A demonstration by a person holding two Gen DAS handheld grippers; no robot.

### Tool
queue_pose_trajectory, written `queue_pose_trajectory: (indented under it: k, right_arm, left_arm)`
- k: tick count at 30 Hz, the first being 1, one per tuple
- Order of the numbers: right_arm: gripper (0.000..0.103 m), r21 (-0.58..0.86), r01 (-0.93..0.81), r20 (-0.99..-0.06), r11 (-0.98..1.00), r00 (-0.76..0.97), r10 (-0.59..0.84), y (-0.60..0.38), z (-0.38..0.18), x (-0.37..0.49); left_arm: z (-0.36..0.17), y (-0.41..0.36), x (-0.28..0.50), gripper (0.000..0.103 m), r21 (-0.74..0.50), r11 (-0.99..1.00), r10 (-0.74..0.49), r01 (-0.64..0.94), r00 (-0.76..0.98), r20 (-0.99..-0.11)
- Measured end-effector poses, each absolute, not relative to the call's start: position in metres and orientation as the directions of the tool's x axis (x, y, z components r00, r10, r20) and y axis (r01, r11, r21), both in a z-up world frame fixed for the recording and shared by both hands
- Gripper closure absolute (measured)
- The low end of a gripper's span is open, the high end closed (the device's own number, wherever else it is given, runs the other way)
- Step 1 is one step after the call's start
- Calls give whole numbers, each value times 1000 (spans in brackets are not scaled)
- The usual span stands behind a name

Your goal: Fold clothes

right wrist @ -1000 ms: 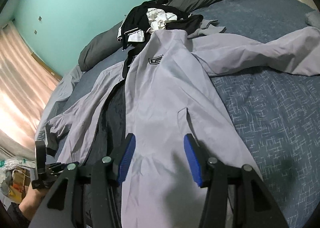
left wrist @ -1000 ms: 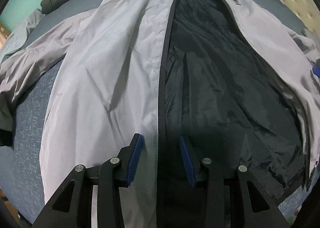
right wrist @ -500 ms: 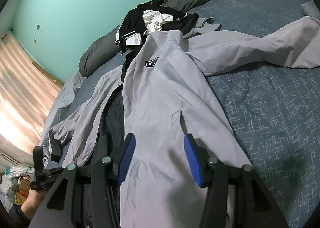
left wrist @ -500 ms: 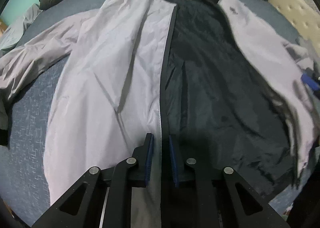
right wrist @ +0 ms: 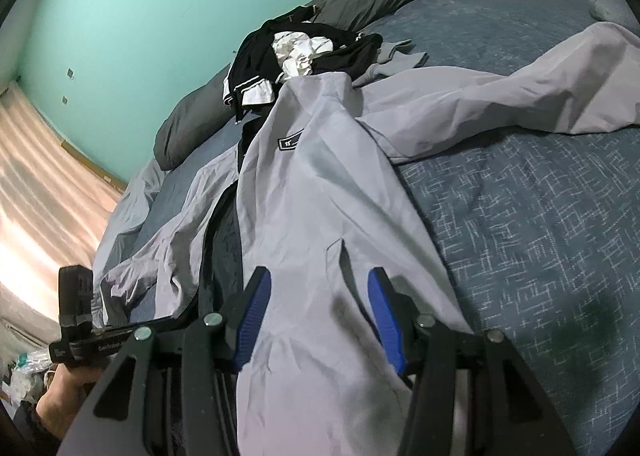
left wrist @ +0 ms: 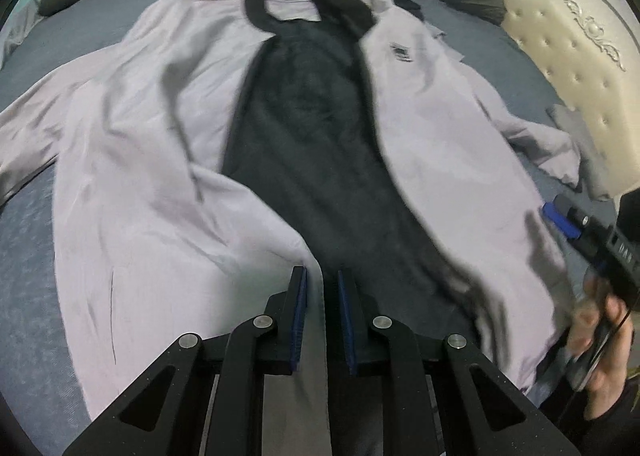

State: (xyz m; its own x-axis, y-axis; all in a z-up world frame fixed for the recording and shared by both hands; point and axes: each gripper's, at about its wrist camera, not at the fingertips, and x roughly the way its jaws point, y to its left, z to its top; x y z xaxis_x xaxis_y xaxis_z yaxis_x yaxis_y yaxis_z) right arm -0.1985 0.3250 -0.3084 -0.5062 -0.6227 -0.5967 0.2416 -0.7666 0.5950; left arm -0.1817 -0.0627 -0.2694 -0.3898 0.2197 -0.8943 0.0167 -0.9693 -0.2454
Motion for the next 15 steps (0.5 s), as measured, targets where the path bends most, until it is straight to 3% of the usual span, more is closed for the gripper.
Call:
queue_pose_trajectory:
  k: [6,15]
  right_arm:
    - [52,603,226,-594,-765,-513,-620,330,-309,-201]
    - [52,607,230,-593,-761,-507,-626,327,-310,-203]
  left_arm:
    - [-256,-36,-210,86,-310,-951,279,2,-431,-858]
    - [-270,-34,-215,86,-348,-937,316,20,-370,-874]
